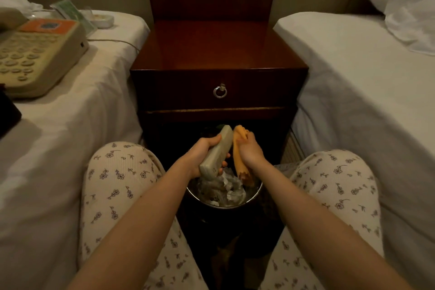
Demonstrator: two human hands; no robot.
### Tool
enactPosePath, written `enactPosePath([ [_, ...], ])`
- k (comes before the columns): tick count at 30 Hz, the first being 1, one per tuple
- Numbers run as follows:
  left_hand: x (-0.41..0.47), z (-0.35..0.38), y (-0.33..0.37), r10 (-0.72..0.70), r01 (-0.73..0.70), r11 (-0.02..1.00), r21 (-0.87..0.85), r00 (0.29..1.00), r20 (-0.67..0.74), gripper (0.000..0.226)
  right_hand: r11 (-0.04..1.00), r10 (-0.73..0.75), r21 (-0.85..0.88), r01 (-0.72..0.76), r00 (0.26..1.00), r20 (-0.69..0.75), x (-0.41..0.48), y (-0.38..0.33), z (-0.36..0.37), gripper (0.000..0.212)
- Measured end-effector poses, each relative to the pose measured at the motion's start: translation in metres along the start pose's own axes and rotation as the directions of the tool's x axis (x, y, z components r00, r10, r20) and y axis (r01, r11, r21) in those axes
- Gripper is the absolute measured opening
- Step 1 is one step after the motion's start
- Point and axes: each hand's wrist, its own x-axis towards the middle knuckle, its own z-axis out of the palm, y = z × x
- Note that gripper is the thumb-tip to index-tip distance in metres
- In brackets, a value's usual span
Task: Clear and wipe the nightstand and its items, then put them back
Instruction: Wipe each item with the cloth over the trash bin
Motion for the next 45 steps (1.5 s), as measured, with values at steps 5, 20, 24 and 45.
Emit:
enactPosePath([
  [5,0.002,0.002,0.001,0.045,-0.044,0.998,0.052,0.999,-0.017,0.038,0.968,-0.250,-0.010,0.250,0.966,-0.065,-0.013,-0.005,0.010,0.029],
  [20,0.021,0.004,-0.008,0.176,-0.205,0.965,-0.161,0.969,-0.175,0.039,0.961,-0.278,-0.005,0.278,0.960,-0.015,-0.028,0.000,0.025,0.024],
  [24,0.029,-0.003,-0.005,0.186,-0.261,0.942,-0.211,0.929,-0.320,0.041,0.904,-0.362,-0.196,0.379,0.924,0.119,-0.029,0.001,0.029,0.026],
  [45,0.018,-0.006,0.002,0.118,-0.366,0.702,-0.611,0.906,-0.407,0.041,0.785,-0.572,-0.307,0.539,0.820,-0.022,-0.044,0.006,0.029,0.060],
])
